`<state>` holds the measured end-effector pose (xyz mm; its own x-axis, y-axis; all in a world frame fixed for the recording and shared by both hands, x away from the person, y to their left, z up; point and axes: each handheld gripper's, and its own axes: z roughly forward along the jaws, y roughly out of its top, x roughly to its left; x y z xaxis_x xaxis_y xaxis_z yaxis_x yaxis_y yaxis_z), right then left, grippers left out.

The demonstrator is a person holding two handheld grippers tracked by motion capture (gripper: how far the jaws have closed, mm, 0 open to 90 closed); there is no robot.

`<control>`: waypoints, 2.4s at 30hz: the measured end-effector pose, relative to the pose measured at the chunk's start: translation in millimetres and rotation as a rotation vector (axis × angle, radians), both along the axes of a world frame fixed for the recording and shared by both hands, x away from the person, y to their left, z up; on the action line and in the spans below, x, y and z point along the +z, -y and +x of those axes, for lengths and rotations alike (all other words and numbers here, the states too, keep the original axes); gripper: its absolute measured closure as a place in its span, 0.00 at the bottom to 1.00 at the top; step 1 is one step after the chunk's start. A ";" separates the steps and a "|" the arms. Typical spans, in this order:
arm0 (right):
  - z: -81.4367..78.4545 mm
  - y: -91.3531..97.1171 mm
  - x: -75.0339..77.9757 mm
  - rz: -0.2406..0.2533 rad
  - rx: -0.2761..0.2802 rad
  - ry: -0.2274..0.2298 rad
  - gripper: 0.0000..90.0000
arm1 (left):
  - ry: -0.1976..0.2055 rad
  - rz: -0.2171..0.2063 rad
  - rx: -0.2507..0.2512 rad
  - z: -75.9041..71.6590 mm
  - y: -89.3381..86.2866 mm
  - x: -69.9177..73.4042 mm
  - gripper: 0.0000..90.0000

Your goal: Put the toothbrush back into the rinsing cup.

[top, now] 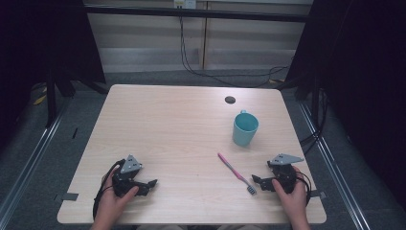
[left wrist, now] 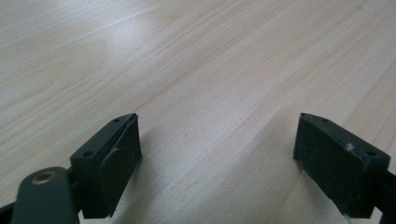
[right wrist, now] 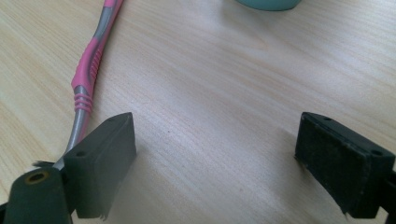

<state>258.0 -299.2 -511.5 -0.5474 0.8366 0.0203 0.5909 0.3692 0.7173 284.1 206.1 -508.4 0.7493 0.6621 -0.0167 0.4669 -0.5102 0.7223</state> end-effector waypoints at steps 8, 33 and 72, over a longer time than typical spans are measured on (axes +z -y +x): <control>-0.1 0.0 0.1 0.005 -0.001 -0.004 0.13 | 0.000 0.000 0.000 0.0 0.0 0.0 0.16; 28.7 -36.7 43.7 -0.124 0.081 -0.186 0.24 | 0.000 0.000 0.000 0.0 0.0 0.0 0.16; 36.9 -89.0 47.9 -0.321 0.325 -0.366 0.64 | -0.001 0.001 0.001 -0.1 -0.1 0.1 0.16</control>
<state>294.9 -210.2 -463.7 -0.7823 0.6221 0.0296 0.5990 0.7385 0.3096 284.0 206.2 -508.3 0.7486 0.6628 -0.0171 0.4682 -0.5103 0.7213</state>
